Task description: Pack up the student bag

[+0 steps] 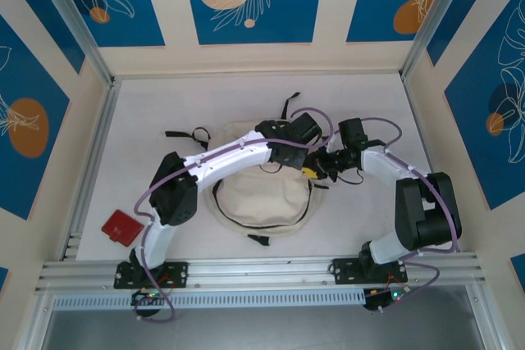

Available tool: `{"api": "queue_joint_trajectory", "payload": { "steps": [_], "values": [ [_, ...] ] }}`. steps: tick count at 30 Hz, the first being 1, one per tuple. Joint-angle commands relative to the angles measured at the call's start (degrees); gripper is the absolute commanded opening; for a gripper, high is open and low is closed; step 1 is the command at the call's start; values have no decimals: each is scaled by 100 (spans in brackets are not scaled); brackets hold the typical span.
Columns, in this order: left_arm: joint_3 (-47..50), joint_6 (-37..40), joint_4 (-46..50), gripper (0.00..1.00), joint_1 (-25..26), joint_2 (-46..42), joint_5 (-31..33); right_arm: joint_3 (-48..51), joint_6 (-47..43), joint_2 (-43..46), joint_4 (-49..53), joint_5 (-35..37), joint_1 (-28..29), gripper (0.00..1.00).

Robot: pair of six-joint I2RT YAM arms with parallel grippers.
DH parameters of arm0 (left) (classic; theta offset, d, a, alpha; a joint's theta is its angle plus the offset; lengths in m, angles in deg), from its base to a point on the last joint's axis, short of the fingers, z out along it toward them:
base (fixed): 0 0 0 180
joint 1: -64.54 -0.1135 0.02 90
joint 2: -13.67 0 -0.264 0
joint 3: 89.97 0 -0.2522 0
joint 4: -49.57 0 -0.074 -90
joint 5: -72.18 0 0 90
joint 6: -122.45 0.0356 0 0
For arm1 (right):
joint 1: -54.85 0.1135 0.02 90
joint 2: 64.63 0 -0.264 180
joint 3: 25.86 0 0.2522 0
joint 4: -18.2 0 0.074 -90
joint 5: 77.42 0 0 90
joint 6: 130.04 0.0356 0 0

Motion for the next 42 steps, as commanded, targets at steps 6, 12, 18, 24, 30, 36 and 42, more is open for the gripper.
{"api": "queue_joint_trajectory", "payload": {
  "steps": [6, 12, 18, 24, 30, 36, 42],
  "values": [
    [729, -51, -47, 0, -471, -807, 219, 54, 23, 10, 290, 631, 2, 4],
    [1716, -128, -249, 0, -947, -1475, 188, 20, -15, 34, 498, 942, 12, 2],
    [2515, -296, -331, 0, -1461, -1892, 251, 5, -32, 41, 591, 1170, 26, 2],
    [2823, -384, -298, 0, -1744, -2017, 361, -31, -39, 41, 634, 1251, 58, 2],
    [2957, -481, -149, 2, -1808, -2118, 621, -145, -102, 206, 710, 1269, 175, 9],
    [3033, -390, -213, 59, -1868, -2419, 239, -458, -271, 600, 1028, 1377, 343, 37],
    [3271, -595, -18, 84, -2002, -2964, 397, -869, -401, 890, 1571, 1594, 426, 71]
  ]
}}
